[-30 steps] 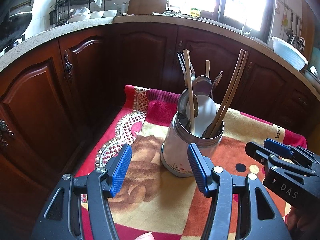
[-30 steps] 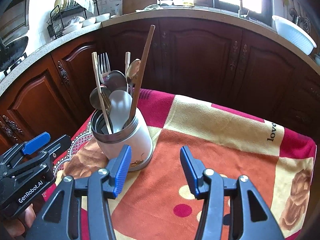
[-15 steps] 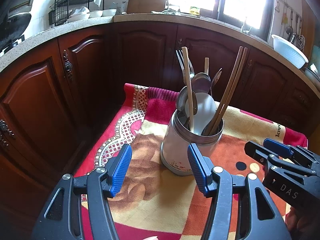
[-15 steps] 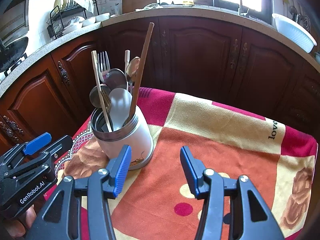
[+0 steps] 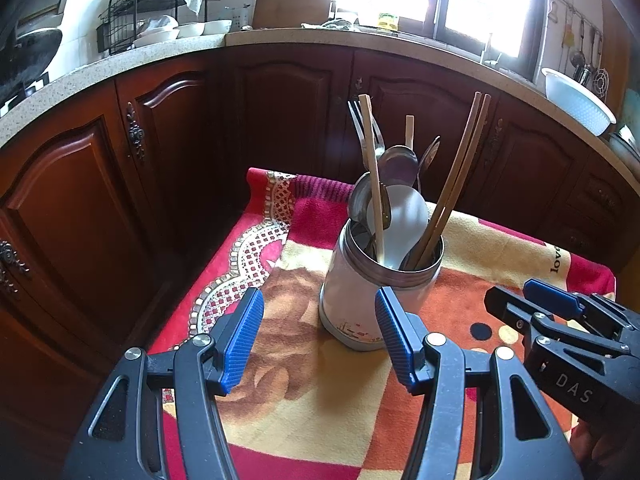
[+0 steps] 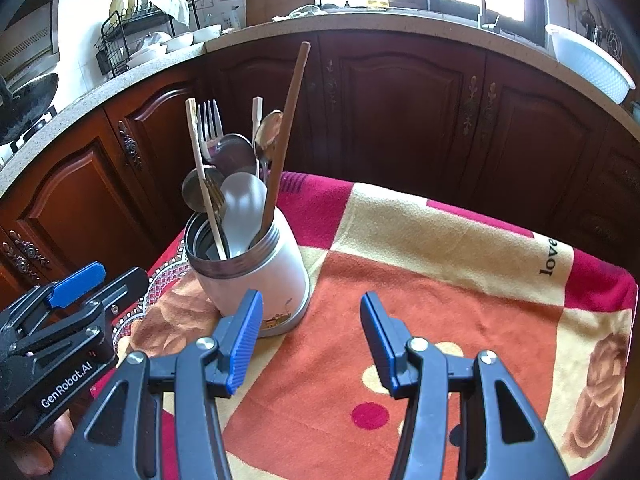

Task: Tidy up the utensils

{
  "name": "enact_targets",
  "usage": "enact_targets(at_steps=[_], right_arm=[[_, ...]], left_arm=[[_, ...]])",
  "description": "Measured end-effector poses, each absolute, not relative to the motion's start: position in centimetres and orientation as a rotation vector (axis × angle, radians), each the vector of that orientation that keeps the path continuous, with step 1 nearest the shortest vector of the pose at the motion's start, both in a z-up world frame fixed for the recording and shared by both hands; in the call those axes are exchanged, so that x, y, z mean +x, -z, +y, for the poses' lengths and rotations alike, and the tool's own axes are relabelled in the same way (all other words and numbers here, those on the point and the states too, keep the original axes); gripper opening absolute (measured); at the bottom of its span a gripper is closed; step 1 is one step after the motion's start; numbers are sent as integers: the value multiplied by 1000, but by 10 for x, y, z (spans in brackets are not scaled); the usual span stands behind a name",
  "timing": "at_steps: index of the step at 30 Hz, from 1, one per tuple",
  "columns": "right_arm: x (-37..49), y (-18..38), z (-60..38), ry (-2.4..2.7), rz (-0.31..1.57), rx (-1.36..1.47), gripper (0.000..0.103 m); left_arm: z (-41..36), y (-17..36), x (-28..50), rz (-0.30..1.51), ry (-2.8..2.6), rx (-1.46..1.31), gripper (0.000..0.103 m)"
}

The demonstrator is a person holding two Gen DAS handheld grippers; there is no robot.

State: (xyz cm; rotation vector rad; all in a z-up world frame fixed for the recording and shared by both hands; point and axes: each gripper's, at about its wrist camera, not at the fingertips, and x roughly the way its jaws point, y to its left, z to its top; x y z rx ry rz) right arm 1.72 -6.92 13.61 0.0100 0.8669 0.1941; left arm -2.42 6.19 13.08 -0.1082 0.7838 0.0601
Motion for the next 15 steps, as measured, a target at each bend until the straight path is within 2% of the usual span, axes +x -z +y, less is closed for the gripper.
enact_targets(at_steps=[15], right_arm=[[15,-134,-74,-192,875,24,53]], left_arm=[[60,-130,-27,762,-39,-106,83]])
